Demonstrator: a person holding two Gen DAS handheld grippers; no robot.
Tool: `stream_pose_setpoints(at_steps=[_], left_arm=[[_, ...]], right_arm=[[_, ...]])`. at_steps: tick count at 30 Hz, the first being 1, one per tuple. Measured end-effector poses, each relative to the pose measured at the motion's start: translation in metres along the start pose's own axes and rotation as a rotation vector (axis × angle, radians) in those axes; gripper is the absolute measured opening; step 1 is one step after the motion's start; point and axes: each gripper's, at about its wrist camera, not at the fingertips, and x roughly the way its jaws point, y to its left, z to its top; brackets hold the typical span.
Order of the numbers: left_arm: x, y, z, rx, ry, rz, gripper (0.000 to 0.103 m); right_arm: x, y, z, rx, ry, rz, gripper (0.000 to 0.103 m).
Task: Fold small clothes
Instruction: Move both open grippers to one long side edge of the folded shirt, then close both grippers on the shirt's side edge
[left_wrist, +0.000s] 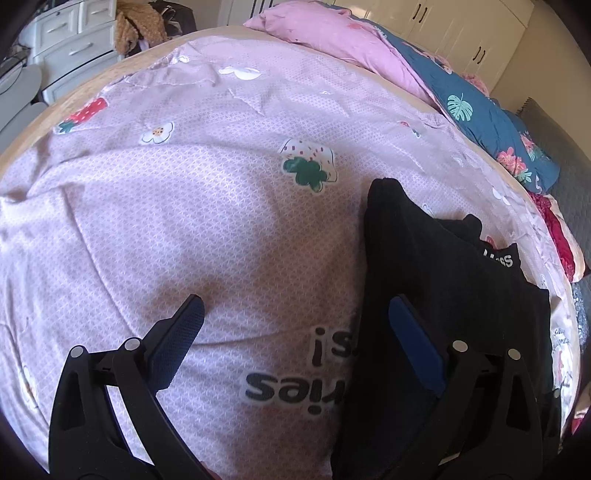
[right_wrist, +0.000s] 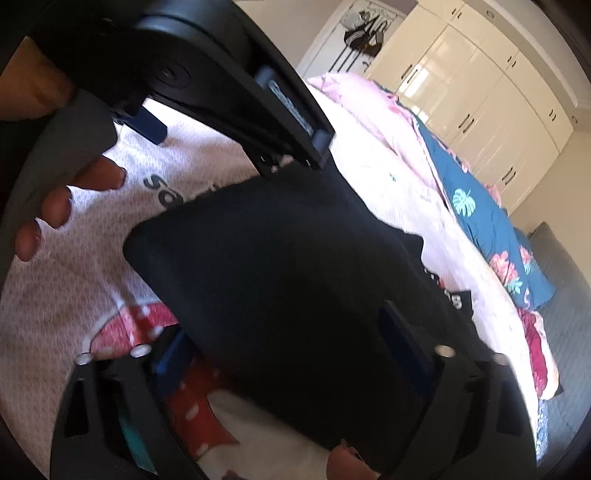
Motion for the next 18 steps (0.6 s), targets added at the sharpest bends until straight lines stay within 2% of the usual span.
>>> stream_pose_setpoints(at_steps=[5,6,8,11,18], left_arm=[[0.006,-0.002,0.005,-0.014,0.012,-0.022,0.094],[0.008,-0.002,0.006,-0.027,0.015,-0.046,0.093],[0.007,-0.003,0.007,-0.067,0.022,-0.124,0.094],[0.006,-0.008,0.009,-0.103,0.027,-0.236,0.094],[0.022,-0.027,0.002,-0.086,0.08,-0.264,0.093]], right_arm=[[-0.012,-0.01,-0.001,0.028,-0.066,0.061,0.04],[-0.015,-0.011,-0.001,0.035,-0.078,0.069,0.036],[-0.022,-0.014,-0.002,0.049,-0.101,0.093,0.017],[-0.028,-0.017,-0.005,0.054,-0.119,0.102,0.009],[-0.044,-0.021,-0.011,0.069,-0.161,0.075,0.007]])
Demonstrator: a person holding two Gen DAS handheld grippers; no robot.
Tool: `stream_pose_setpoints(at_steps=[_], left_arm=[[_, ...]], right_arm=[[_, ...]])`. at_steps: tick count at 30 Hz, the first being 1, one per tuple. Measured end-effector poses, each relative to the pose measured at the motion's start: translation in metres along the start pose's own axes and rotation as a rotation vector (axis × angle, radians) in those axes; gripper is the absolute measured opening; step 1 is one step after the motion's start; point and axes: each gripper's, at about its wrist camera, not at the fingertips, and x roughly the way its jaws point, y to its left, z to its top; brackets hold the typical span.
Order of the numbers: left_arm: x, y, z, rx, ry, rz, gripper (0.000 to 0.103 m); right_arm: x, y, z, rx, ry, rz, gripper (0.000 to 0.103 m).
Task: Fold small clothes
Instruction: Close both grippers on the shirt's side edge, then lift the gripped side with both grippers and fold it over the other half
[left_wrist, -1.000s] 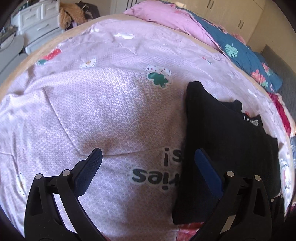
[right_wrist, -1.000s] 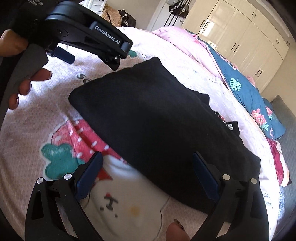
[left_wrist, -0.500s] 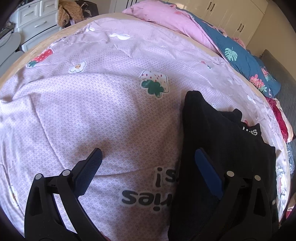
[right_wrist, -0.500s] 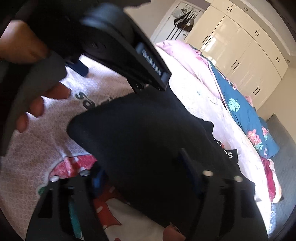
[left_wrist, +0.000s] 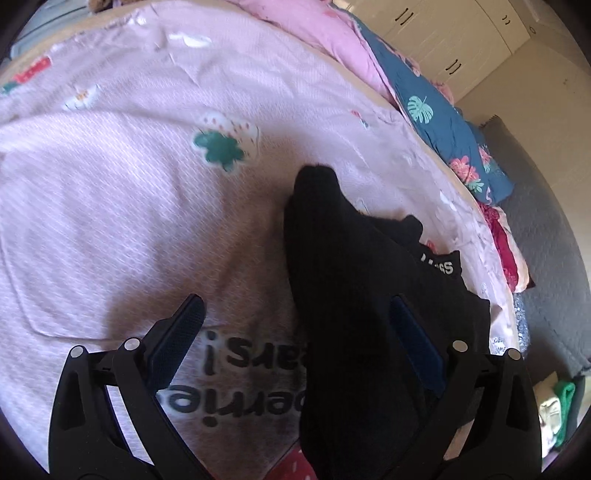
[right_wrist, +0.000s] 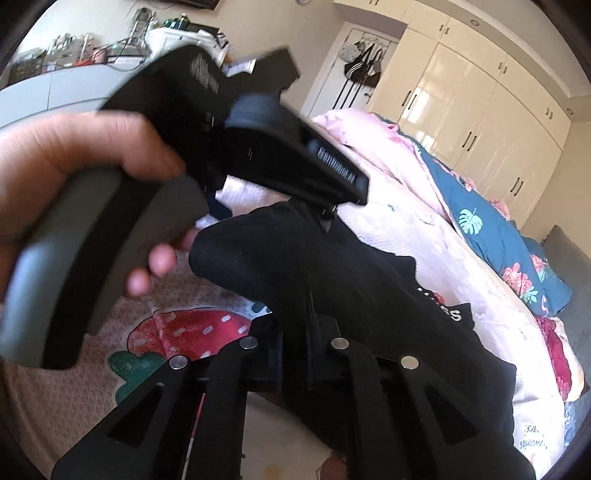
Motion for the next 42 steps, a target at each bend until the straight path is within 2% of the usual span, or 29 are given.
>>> stream_pose_setpoints(at_steps=[2,5,7,9,10,11,12,15,27,34,42], left_arm=[[0.002,-0.003,-0.001,-0.003,-0.004,-0.004,0.093],[0.005,-0.009,-0.002,-0.025,-0.01,-0.073,0.093],[0.006,-0.016,-0.004,-0.02,-0.011,-0.089,0.088],[0.006,-0.025,-0.006,-0.01,-0.016,-0.107,0.062],[0.006,-0.03,-0.007,-0.002,-0.019,-0.113,0.055],[0.005,-0.035,-0.008,0.01,-0.022,-0.121,0.041],[0.002,-0.043,-0.01,0.026,-0.031,-0.128,0.033],[-0.006,-0.062,-0.013,0.065,-0.058,-0.143,0.025],[-0.034,-0.148,-0.034,0.189,-0.135,-0.256,0.021],[-0.03,-0.192,-0.044,0.266,-0.126,-0.255,0.019],[-0.017,-0.221,-0.05,0.304,-0.095,-0.228,0.018]], right_arm=[[-0.005,-0.002,-0.001,0.012,-0.005,-0.003,0.007],[-0.014,-0.007,-0.004,0.035,-0.02,-0.021,0.007],[-0.02,-0.013,-0.006,0.066,-0.031,-0.029,0.007],[-0.025,-0.016,-0.008,0.086,-0.037,-0.038,0.007],[-0.028,-0.019,-0.009,0.098,-0.041,-0.045,0.007],[-0.031,-0.022,-0.011,0.109,-0.045,-0.05,0.007],[-0.032,-0.023,-0.013,0.118,-0.048,-0.054,0.007],[-0.04,-0.031,-0.02,0.164,-0.059,-0.071,0.007],[-0.088,-0.079,-0.06,0.378,-0.125,-0.2,0.006],[-0.106,-0.109,-0.077,0.452,-0.134,-0.235,0.006],[-0.107,-0.137,-0.092,0.561,-0.118,-0.21,0.006]])
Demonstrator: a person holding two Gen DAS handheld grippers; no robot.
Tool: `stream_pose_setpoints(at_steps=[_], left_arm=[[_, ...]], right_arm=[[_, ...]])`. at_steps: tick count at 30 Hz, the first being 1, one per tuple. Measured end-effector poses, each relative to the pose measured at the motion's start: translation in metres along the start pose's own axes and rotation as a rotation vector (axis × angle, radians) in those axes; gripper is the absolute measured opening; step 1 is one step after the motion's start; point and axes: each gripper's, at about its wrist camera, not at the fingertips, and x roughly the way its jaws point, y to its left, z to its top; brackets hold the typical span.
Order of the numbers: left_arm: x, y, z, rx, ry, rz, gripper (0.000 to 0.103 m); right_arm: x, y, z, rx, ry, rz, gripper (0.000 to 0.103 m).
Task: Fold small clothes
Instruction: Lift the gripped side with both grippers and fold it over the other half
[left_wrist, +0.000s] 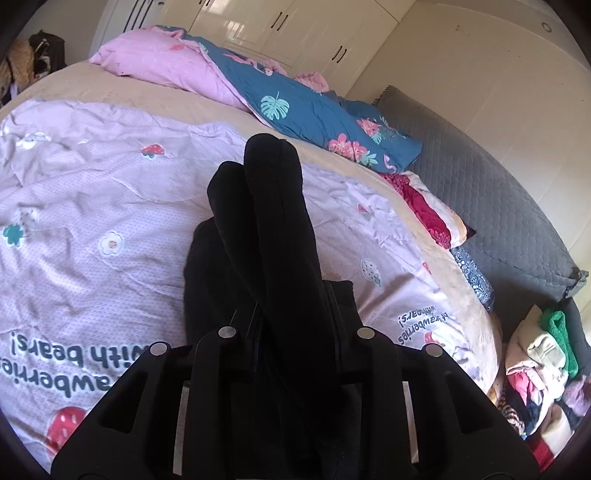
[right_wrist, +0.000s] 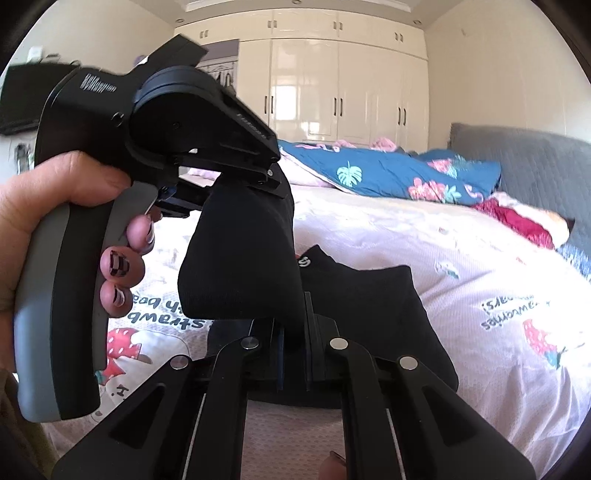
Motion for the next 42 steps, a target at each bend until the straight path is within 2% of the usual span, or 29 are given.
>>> stream_pose_setpoints(at_steps=[9,21,28,37,42], left_arm=[[0.025,-0.019,-0.003,0.002,0.059,0.028,0.018],[0.068,-0.043,-0.014,0.009,0.128,0.046,0.019],[0.088,-0.051,-0.02,0.006,0.168,0.048,0.022],[0.12,-0.061,-0.029,-0.01,0.243,0.016,0.031],[0.12,-0.065,-0.033,-0.01,0.24,-0.06,0.048]], right_arm=[[0.011,-0.034,-0.002,0.157,0.084,0.044,0.006],[0.034,-0.093,-0.015,0.451,0.265,0.155,0.007],[0.04,-0.113,-0.023,0.566,0.321,0.194,0.007],[0.055,-0.145,-0.046,0.79,0.415,0.259,0.009],[0.051,-0.152,-0.049,0.842,0.421,0.245,0.014]])
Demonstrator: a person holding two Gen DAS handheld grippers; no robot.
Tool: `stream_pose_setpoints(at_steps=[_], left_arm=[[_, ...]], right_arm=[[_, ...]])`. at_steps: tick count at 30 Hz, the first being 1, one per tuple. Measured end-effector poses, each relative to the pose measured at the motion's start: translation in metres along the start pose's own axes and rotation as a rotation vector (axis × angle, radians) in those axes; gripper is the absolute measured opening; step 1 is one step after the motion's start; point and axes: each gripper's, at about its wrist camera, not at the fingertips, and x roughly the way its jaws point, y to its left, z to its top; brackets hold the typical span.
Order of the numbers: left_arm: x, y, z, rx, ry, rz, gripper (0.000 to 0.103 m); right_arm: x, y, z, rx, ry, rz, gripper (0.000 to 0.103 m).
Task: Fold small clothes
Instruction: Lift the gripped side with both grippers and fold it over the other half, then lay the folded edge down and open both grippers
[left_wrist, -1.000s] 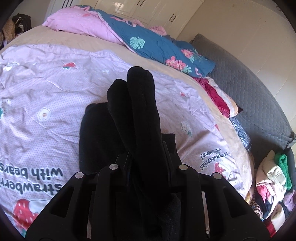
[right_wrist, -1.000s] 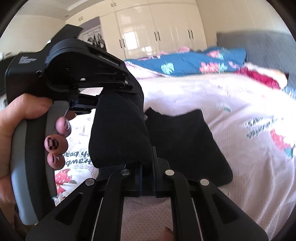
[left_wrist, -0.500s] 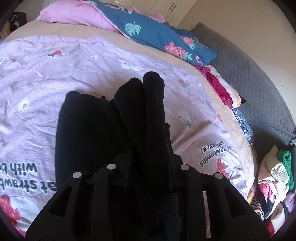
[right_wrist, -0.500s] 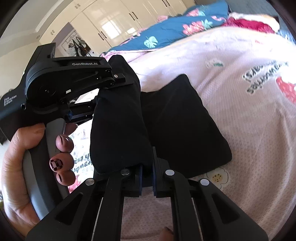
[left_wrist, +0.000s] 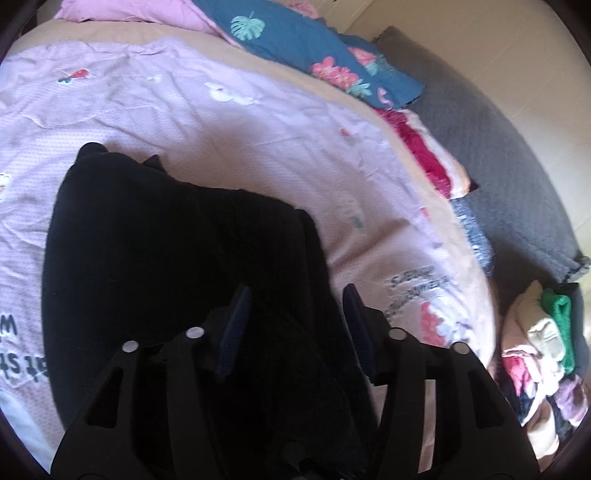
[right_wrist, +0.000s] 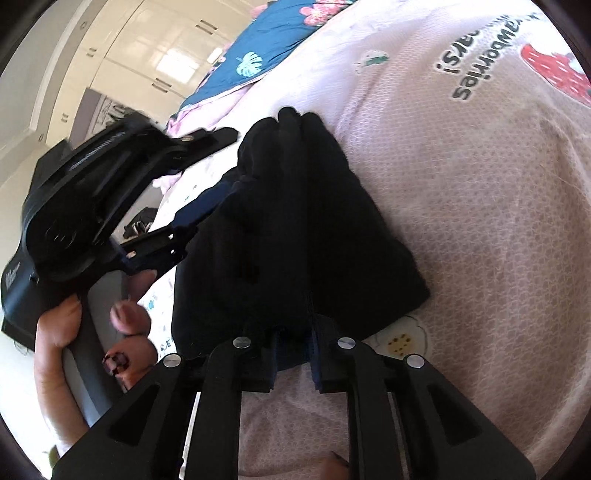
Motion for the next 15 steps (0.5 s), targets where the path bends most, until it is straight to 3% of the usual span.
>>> stream_pose_setpoints(at_steps=[6,8,11,15], left_arm=[[-0.037,0.01,-0.004,0.018,-0.056,0.0,0.056],[-0.05,0.02,-0.009,0.026,-0.078,0.041,0.057],[-0.07,0.041,-0.024,0.024,-0.103,0.078,0.058],[-0.079,0.07,-0.046,0.009,-0.113,0.128,0.058]], right_arm=[[-0.005,0.008,0.001,-0.044,0.005,-0.021,0.025],[-0.009,0.011,0.003,-0.073,-0.005,-0.021,0.045],[-0.019,0.013,0.016,-0.134,-0.052,-0.029,0.055],[-0.026,0.012,0.039,-0.166,-0.097,-0.041,0.056]])
